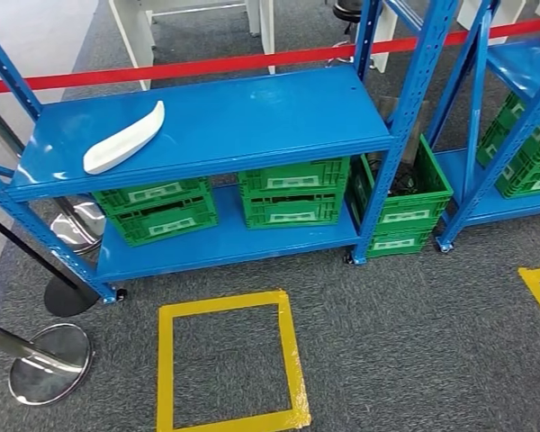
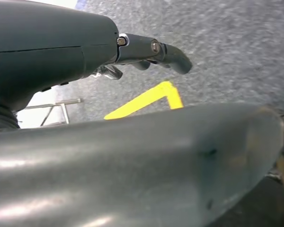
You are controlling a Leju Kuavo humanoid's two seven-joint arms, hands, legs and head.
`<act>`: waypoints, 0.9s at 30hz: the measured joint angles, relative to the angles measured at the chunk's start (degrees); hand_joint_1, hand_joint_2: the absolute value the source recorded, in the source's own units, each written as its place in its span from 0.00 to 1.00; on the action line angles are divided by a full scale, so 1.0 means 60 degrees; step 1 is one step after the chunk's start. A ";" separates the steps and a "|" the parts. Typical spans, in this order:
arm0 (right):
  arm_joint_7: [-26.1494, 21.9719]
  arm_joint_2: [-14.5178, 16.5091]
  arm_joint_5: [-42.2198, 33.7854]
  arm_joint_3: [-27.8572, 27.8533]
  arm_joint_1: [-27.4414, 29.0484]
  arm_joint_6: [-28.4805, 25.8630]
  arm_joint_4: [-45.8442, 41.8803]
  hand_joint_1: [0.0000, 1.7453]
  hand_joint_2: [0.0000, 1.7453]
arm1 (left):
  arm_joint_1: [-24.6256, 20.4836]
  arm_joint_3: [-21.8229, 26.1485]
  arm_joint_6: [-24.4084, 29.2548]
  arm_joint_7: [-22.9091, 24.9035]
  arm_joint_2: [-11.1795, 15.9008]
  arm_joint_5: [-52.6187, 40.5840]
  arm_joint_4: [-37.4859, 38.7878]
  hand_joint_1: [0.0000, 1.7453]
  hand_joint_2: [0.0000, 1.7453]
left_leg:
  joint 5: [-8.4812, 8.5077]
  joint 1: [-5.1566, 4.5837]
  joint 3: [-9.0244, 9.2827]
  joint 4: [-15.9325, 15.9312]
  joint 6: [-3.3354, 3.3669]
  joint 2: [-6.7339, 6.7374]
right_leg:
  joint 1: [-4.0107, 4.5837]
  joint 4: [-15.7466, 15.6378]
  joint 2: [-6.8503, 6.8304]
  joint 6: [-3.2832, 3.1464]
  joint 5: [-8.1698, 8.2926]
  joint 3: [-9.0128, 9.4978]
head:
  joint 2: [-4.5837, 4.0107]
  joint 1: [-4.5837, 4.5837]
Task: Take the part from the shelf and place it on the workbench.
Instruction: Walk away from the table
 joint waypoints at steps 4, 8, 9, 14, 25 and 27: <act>-0.0030 0.0051 0.0027 0.0002 0.0003 0.0028 0.0042 0.00 0.00 | 0.0067 -0.0003 0.0003 0.0005 0.0053 0.0000 0.0015 0.00 0.00 | 0.1602 -0.0355 0.0297 -0.1684 0.0546 -0.0277 | 0.0105 -0.0078 0.0128 0.0021 -0.0422 0.0404 | 0.0000 0.0041; -0.0040 0.0048 0.0046 0.0004 -0.0082 0.0034 0.0052 0.00 0.00 | -0.0002 -0.0003 0.0014 0.0011 0.0059 -0.0001 0.0024 0.00 0.00 | 0.1507 -0.0313 0.0811 -0.2091 0.0618 -0.0265 | 0.0134 0.0440 0.0086 0.0232 -0.0241 0.0466 | 0.0000 0.0003; -0.0040 0.0044 0.0048 0.0004 -0.0105 0.0028 0.0053 0.00 0.00 | -0.0021 -0.0003 0.0015 0.0010 0.0060 -0.0001 0.0025 0.00 0.00 | 0.1452 -0.0263 0.0957 -0.2168 0.0630 -0.0256 | 0.0135 0.0925 0.0021 0.0295 -0.0226 0.0166 | 0.0000 0.0019; -0.0033 0.0026 0.0052 0.0004 -0.0088 0.0030 0.0055 0.00 0.00 | -0.0008 -0.0004 -0.0004 0.0019 0.0012 0.0000 0.0025 0.00 0.00 | 0.0876 -0.0139 0.1608 -0.2241 0.0551 -0.0203 | -0.0068 0.2593 -0.0139 0.0561 -0.1139 -0.1607 | 0.0000 0.0065; -0.0159 -0.0018 -0.0017 0.0007 0.0001 -0.0180 0.0080 0.00 0.00 | -0.0050 -0.0004 0.0101 0.0117 0.0026 0.0024 0.0025 0.00 0.00 | 0.0217 -0.0051 0.1622 -0.0795 -0.0022 -0.0177 | -0.0165 0.0226 -0.0231 0.0071 0.0628 -0.0975 | 0.0000 0.0050; -0.0158 -0.0018 -0.0032 0.0007 -0.0013 -0.0182 0.0080 0.00 0.00 | -0.0049 -0.0004 0.0108 0.0132 0.0025 0.0029 0.0025 0.00 0.00 | -0.0283 -0.0027 0.0869 0.0233 -0.0090 -0.0173 | -0.0166 0.0136 -0.0217 0.0014 0.0494 -0.0738 | 0.0000 0.0016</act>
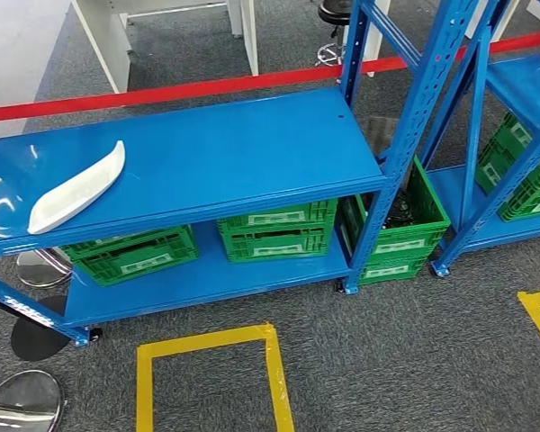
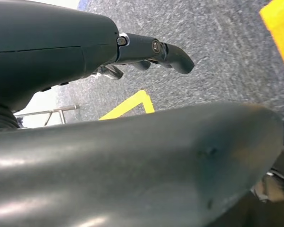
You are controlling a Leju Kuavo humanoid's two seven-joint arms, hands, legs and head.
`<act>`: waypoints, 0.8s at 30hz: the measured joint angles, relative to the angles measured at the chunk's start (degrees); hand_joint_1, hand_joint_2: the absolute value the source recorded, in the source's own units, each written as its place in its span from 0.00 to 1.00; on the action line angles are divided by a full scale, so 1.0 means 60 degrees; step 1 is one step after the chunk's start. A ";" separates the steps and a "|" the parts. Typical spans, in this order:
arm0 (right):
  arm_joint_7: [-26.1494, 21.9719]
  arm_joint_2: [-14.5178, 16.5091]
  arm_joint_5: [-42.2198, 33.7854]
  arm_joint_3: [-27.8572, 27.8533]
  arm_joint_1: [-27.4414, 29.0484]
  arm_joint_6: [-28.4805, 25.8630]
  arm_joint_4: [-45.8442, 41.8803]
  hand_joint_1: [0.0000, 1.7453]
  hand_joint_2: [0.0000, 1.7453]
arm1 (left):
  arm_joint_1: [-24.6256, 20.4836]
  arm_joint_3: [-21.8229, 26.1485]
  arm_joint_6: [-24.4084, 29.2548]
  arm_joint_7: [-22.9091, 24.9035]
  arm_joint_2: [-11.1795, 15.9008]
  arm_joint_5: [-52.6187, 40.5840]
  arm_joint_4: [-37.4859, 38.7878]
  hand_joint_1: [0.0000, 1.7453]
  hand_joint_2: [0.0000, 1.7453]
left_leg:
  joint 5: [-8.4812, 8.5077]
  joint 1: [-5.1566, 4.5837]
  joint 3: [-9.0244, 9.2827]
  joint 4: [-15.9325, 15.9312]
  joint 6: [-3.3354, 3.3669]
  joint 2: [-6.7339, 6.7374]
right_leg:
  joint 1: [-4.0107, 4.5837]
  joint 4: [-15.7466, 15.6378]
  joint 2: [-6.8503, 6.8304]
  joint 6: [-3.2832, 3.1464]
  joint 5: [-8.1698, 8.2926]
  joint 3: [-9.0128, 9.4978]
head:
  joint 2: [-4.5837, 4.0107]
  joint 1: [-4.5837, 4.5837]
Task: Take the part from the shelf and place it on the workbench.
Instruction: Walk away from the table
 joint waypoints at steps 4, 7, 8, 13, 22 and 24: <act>0.0007 0.0000 0.0000 0.0000 0.0004 0.0003 0.0000 0.00 0.00 | 0.0023 0.0000 0.0011 0.0032 0.0002 0.0000 0.0000 0.00 0.00 | 0.0459 -0.0005 -0.0463 -0.0545 0.0074 -0.0001 | 0.0021 -0.0025 0.0081 0.0029 -0.0403 0.0549 | 0.0000 -0.0031; 0.0009 0.0005 -0.0003 0.0000 -0.0004 0.0016 0.0015 0.00 0.00 | 0.0031 0.0000 0.0023 0.0044 0.0034 0.0001 0.0002 0.00 0.00 | 0.1692 -0.0089 -0.0291 -0.1885 0.0267 0.0004 | 0.0035 -0.0044 0.0107 0.0136 -0.0657 0.0733 | 0.0000 -0.0057; 0.0010 0.0007 -0.0004 0.0000 -0.0019 0.0020 0.0019 0.00 0.00 | 0.0031 0.0000 0.0026 0.0050 0.0042 0.0001 0.0003 0.00 0.00 | 0.1773 -0.0120 -0.0287 -0.2023 0.0305 0.0002 | 0.0030 -0.0069 0.0112 0.0181 -0.0702 0.0712 | 0.0000 -0.0056; 0.0021 0.0004 -0.0017 0.0000 -0.0057 0.0026 0.0018 0.00 0.00 | 0.0029 0.0000 0.0035 0.0051 0.0038 0.0000 0.0010 0.00 0.00 | 0.1820 -0.0110 -0.0181 -0.2250 0.0202 -0.0023 | 0.0064 -0.0190 0.0100 0.0093 -0.0686 0.0865 | 0.0000 -0.0052; -0.0148 0.0004 0.0109 0.0000 -0.0091 0.0066 0.0018 0.00 0.00 | -0.0019 0.0000 -0.0011 0.0036 0.0033 0.0001 0.0015 0.00 0.00 | 0.1637 -0.0178 -0.0134 -0.2172 0.0444 -0.0022 | -0.0004 -0.0526 0.0087 0.0418 -0.0771 0.1007 | 0.0000 -0.0057; -0.0129 0.0004 0.0046 0.0000 -0.0104 0.0015 0.0018 0.00 0.00 | -0.0021 0.0000 -0.0010 0.0039 0.0035 0.0006 0.0015 0.00 0.00 | 0.1643 -0.0180 -0.0100 -0.2214 0.0501 -0.0018 | -0.0014 -0.0542 0.0087 0.0480 -0.0775 0.1040 | 0.0000 -0.0061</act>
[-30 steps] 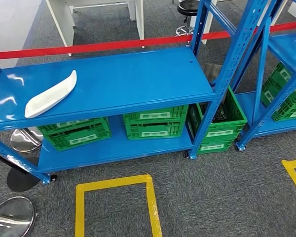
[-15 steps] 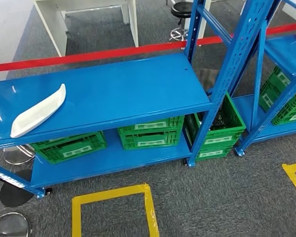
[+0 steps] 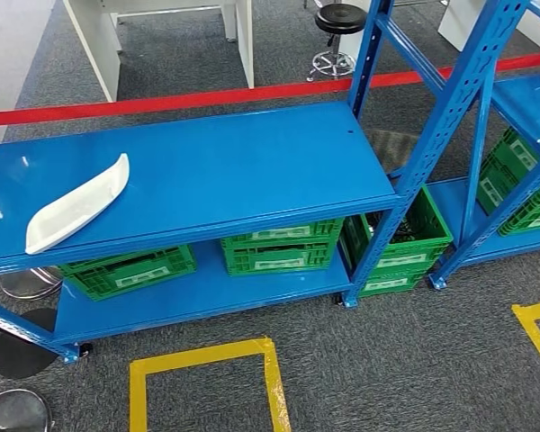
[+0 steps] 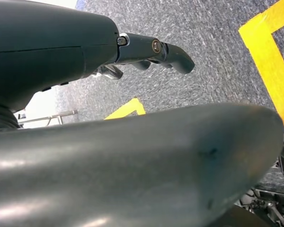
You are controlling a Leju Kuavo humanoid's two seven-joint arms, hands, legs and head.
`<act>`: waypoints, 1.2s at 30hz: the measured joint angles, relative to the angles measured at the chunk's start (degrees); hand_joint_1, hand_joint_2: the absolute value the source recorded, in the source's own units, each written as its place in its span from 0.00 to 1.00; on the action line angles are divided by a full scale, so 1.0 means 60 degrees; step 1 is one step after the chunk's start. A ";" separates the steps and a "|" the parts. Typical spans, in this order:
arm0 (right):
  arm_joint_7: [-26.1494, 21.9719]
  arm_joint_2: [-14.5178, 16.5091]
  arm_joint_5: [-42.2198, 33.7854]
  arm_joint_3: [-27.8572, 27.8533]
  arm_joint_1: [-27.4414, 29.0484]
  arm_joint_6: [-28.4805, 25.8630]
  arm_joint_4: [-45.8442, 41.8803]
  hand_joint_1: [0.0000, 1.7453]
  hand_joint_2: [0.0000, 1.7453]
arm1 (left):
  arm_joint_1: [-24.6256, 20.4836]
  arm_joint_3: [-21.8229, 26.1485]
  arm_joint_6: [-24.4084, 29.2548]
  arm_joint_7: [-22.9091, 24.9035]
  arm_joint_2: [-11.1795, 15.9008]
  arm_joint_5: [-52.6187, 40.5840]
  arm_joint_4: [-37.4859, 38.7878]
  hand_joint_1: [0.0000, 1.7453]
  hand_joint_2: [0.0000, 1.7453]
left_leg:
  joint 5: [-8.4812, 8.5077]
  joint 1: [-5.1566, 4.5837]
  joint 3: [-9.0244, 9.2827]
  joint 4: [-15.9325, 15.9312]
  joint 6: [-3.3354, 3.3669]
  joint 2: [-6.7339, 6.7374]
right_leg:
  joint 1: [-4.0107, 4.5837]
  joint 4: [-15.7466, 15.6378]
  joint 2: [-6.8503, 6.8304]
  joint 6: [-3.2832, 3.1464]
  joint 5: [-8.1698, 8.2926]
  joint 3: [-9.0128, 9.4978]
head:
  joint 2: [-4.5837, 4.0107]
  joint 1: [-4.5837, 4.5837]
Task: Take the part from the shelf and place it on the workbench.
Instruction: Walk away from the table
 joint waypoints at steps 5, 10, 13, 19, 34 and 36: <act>0.0093 0.0000 -0.0046 0.0000 -0.0014 -0.0008 0.0000 0.00 0.00 | -0.0008 0.0000 -0.0010 0.0020 -0.0005 0.0006 0.0001 0.00 0.00 | 0.0042 0.0071 0.0178 -0.0208 0.0156 0.0035 | 0.0003 0.1993 -0.0020 0.0058 -0.0971 -0.0995 | 0.0000 0.0039; -0.0009 -0.0002 0.0178 0.0014 0.0024 0.0147 0.0000 0.00 0.00 | -0.0001 0.0000 -0.0043 0.0026 -0.0010 -0.0027 0.0005 0.00 0.00 | -0.0009 0.0081 0.0264 -0.0166 0.0091 -0.0148 | -0.0010 0.1720 -0.0003 0.0017 -0.0078 -0.1297 | 0.0000 0.0048; -0.0067 -0.0001 0.0112 0.0014 -0.0004 0.0067 0.0000 0.00 0.00 | 0.0005 0.0000 -0.0040 0.0027 -0.0010 -0.0028 0.0007 0.00 0.00 | -0.0045 0.0059 0.0280 -0.0098 -0.0066 -0.0242 | 0.0023 0.0500 0.0043 -0.0081 0.0487 -0.0846 | 0.0000 0.0047; -0.0059 0.0000 0.0040 0.0011 0.0004 -0.0010 -0.0004 0.00 0.00 | 0.0002 0.0000 -0.0030 0.0032 0.0016 -0.0017 0.0007 0.00 0.00 | -0.0702 0.0120 -0.0150 0.0929 -0.0433 -0.0092 | -0.0013 0.0400 -0.0060 -0.0420 0.0648 -0.0728 | 0.0000 -0.0062; -0.0030 -0.0004 -0.0023 0.0009 0.0003 0.0098 -0.0004 0.00 0.00 | 0.0012 0.0000 -0.0038 -0.0016 -0.0009 0.0016 0.0011 0.00 0.00 | -0.0108 0.0165 0.0378 -0.0168 -0.0390 0.0005 | 0.0063 0.0356 -0.0127 -0.0356 0.0472 -0.0681 | 0.0000 -0.0094; -0.0069 -0.0004 0.0022 0.0010 0.0005 0.0184 -0.0004 0.00 0.00 | 0.0001 0.0000 -0.0041 -0.0002 -0.0009 0.0015 0.0011 0.00 0.00 | -0.0119 0.0150 0.0378 -0.0165 -0.0356 0.0007 | 0.0048 0.0323 -0.0124 -0.0319 0.0488 -0.0668 | 0.0000 -0.0094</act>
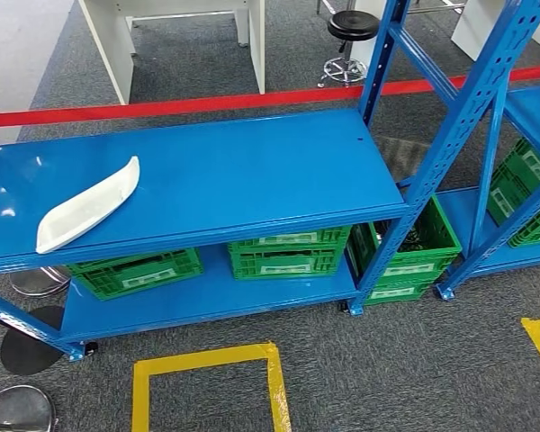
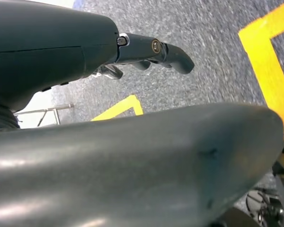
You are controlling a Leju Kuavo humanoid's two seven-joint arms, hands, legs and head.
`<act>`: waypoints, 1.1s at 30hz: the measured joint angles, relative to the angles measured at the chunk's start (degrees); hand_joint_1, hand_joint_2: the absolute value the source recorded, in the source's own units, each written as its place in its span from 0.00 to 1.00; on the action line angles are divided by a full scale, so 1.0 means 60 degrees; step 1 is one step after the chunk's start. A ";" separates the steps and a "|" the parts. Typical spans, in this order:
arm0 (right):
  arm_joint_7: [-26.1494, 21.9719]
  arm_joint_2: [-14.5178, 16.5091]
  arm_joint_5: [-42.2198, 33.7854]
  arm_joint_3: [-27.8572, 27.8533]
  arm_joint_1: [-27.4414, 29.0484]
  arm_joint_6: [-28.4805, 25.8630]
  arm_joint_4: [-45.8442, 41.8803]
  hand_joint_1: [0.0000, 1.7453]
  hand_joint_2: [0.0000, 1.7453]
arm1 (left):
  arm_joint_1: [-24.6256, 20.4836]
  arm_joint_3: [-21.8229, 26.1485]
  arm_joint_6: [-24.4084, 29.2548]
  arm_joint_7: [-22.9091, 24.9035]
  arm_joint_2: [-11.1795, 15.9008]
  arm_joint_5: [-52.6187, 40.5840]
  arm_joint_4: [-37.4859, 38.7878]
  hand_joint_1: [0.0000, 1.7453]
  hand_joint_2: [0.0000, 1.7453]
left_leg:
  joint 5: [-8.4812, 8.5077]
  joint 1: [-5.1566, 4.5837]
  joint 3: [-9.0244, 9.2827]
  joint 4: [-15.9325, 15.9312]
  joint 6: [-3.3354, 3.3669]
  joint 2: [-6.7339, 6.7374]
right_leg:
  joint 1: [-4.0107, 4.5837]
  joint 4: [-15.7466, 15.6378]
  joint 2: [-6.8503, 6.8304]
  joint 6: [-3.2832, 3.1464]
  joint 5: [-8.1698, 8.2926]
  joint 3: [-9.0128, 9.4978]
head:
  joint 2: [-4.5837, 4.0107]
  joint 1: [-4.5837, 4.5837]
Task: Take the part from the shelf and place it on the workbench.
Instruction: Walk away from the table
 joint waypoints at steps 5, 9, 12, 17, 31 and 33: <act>-0.0025 0.0003 0.0093 0.0001 0.0005 0.0030 0.0000 0.00 0.00 | -0.0004 0.0000 0.0001 0.0042 0.0007 -0.0013 0.0000 0.00 0.00 | -0.0045 -0.0075 -0.0004 0.0069 0.0145 0.0001 | -0.0078 -0.0063 -0.0002 0.0270 0.0011 0.0028 | 0.0000 -0.0011; -0.0041 0.0003 0.0159 0.0005 -0.0014 0.0045 0.0000 0.00 0.00 | -0.0004 0.0000 0.0005 0.0095 0.0024 -0.0032 0.0000 0.00 0.00 | -0.0024 -0.0079 0.0037 -0.0001 0.0289 0.0002 | -0.0109 -0.0098 -0.0009 0.0397 0.0001 0.0079 | 0.0000 -0.0011; -0.0061 0.0000 0.0179 0.0005 -0.0031 0.0061 0.0000 0.00 0.00 | -0.0007 0.0000 0.0004 0.0098 0.0016 -0.0038 0.0000 0.00 0.00 | 0.0085 -0.0008 0.0134 -0.0222 0.0414 0.0001 | -0.0101 0.0689 0.0016 0.0435 -0.0530 -0.0257 | 0.0000 0.0027; -0.0062 0.0001 -0.0006 0.0003 0.0007 -0.0069 0.0000 0.00 0.00 | 0.0002 0.0000 0.0004 0.0092 0.0011 -0.0019 0.0000 0.00 0.00 | 0.0069 -0.0016 0.0155 -0.0219 0.0407 -0.0035 | -0.0119 0.2445 0.0025 0.0451 -0.0904 -0.1300 | 0.0000 0.0058; 0.0045 0.0000 -0.0072 0.0001 0.0000 -0.0036 0.0000 0.00 0.00 | -0.0009 0.0000 0.0008 0.0072 0.0023 -0.0004 0.0000 0.00 0.00 | 0.0027 0.0007 0.0190 -0.0134 0.0310 -0.0089 | -0.0009 0.0117 0.0064 0.0113 0.0298 -0.0280 | 0.0000 0.0047; 0.0045 0.0000 -0.0072 0.0001 0.0000 -0.0036 0.0000 0.00 0.00 | -0.0009 0.0000 0.0008 0.0072 0.0022 -0.0004 0.0000 0.00 0.00 | 0.0023 0.0031 0.0189 -0.0147 0.0155 -0.0089 | 0.0009 0.0130 0.0063 0.0095 0.0292 -0.0290 | 0.0000 0.0049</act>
